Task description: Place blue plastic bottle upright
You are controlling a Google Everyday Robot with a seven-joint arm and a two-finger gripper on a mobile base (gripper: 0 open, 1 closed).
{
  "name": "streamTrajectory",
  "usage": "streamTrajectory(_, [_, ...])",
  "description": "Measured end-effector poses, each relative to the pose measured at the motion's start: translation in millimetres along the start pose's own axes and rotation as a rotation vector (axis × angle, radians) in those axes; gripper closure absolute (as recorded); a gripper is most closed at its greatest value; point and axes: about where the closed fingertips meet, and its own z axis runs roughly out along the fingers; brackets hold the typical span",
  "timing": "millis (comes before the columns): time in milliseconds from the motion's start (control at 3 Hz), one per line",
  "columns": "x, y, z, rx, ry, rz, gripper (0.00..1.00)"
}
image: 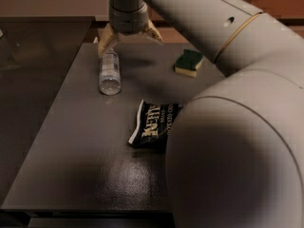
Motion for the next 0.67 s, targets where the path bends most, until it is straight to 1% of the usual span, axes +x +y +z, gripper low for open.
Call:
streamTrajectory(333, [-12.1, 16.9, 5.4, -0.037, 0.005, 0.056, 0.0])
streamTrajectory(667, [-25.2, 29.1, 13.2, -0.049, 0.013, 0.096, 0.0])
